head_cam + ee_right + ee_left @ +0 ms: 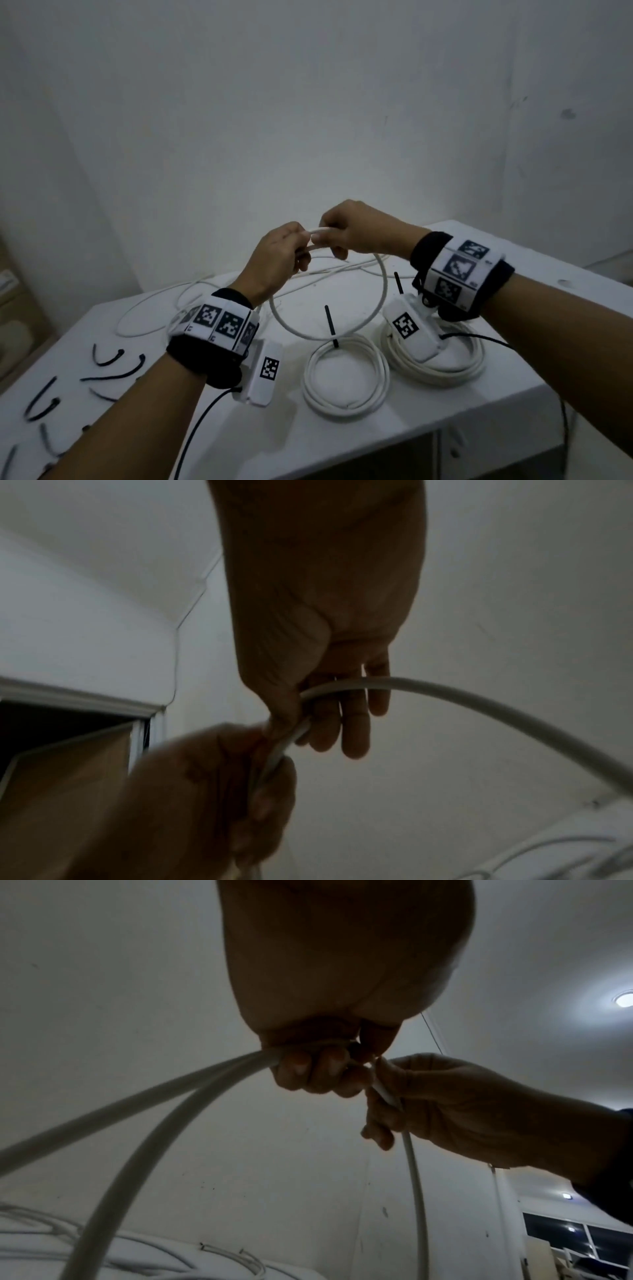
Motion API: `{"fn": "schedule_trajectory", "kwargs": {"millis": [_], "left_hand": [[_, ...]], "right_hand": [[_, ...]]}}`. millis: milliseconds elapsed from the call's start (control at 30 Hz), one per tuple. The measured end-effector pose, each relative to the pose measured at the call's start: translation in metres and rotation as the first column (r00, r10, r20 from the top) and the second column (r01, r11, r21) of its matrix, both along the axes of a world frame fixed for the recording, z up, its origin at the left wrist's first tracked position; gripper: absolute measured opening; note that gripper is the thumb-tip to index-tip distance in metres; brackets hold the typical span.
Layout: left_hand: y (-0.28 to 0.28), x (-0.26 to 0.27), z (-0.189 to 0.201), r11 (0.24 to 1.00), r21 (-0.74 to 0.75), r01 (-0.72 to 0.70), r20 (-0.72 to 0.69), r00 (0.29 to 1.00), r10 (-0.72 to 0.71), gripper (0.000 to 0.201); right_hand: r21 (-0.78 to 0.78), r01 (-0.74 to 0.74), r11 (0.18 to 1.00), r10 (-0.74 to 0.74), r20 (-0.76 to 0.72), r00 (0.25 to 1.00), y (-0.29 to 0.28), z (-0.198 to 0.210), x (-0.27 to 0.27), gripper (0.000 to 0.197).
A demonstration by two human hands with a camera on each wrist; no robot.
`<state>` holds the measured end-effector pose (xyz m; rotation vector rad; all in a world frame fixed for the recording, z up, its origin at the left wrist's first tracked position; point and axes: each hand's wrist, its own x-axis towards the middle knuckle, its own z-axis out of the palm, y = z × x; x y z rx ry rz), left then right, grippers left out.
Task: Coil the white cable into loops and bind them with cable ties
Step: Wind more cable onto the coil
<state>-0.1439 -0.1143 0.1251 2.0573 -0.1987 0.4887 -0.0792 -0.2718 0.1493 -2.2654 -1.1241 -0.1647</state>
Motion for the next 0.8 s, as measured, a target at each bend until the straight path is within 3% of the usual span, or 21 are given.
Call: {"fn": "schedule_trajectory", "kwargs": {"millis": [67, 133, 233, 333, 433, 533, 633, 700, 800], "left_hand": [[0.005, -0.003, 0.001, 1.000, -0.029, 0.005, 0.005, 1.000, -0.005, 0.029], [0.014, -0.006, 0.004, 0.987, -0.162, 0.012, 0.004, 1.000, -0.011, 0.028], [0.032, -0.013, 0.002, 0.969, -0.245, -0.012, -0.002, 1.000, 0.012, 0.028], [0.042, -0.018, -0.013, 0.995, -0.095, -0.018, -0.139, 0.990, 0.004, 0.025], [0.044, -0.018, -0.018, 0.991, 0.135, -0.002, -0.291, 0.956, 0.042, 0.019], [0.033, -0.016, 0.005, 0.956, 0.289, -0.049, -0.135, 0.987, 0.091, 0.045], [0.004, -0.011, 0.024, 0.946, 0.324, -0.026, -0.051, 0.998, 0.044, 0.029], [-0.011, -0.009, 0.024, 0.971, 0.236, -0.047, -0.034, 0.998, 0.056, 0.023], [-0.010, -0.010, 0.017, 0.998, -0.045, -0.047, -0.016, 0.999, 0.046, 0.021]], "right_hand": [[0.076, -0.012, 0.997, 0.019, -0.101, 0.995, -0.002, 0.002, 0.002, 0.028], [0.153, -0.013, 0.988, 0.041, -0.187, 0.982, -0.011, -0.001, 0.009, 0.025], [0.445, -0.001, 0.895, 0.193, -0.385, 0.902, -0.034, -0.010, 0.025, 0.019], [0.638, 0.088, 0.765, 0.288, -0.461, 0.839, -0.046, -0.020, 0.032, 0.019], [0.633, 0.093, 0.769, 0.256, -0.438, 0.862, -0.038, -0.028, 0.030, 0.016], [0.577, 0.037, 0.816, 0.272, -0.438, 0.857, -0.023, -0.029, 0.021, 0.017], [0.586, -0.004, 0.810, 0.317, -0.432, 0.844, -0.008, -0.023, 0.013, 0.026], [0.608, 0.008, 0.794, 0.321, -0.431, 0.843, -0.003, -0.018, 0.009, 0.033], [0.638, 0.052, 0.768, 0.298, -0.428, 0.853, -0.010, -0.013, 0.011, 0.033]]}}
